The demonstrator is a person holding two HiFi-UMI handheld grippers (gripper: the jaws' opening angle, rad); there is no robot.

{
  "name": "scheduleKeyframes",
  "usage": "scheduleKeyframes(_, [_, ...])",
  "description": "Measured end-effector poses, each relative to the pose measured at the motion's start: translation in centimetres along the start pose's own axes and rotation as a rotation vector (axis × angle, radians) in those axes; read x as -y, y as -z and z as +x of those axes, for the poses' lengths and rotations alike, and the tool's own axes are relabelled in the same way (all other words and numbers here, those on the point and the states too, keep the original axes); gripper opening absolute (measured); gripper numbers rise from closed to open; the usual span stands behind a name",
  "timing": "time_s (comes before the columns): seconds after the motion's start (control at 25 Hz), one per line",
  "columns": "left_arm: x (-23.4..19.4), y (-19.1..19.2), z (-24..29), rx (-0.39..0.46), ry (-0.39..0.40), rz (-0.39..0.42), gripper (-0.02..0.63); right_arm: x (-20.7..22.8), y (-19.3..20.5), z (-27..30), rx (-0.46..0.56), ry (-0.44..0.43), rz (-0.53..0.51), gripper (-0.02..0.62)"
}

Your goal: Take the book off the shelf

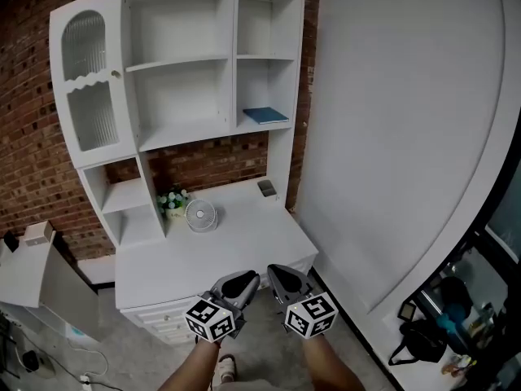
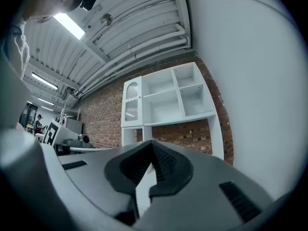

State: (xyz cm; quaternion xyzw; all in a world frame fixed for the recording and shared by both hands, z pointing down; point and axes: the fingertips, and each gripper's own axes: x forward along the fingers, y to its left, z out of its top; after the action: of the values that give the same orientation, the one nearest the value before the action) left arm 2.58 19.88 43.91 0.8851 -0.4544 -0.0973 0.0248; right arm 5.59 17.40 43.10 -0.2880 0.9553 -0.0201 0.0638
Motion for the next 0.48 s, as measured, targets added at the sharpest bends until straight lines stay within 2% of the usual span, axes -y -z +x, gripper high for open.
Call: scheduleKeyframes(0.48, [0.40, -0.30, 0.23, 0.002, 0.001, -0.003, 0.052, 0.00, 0.28, -0.56, 0.009, 0.006, 0.041, 0.015])
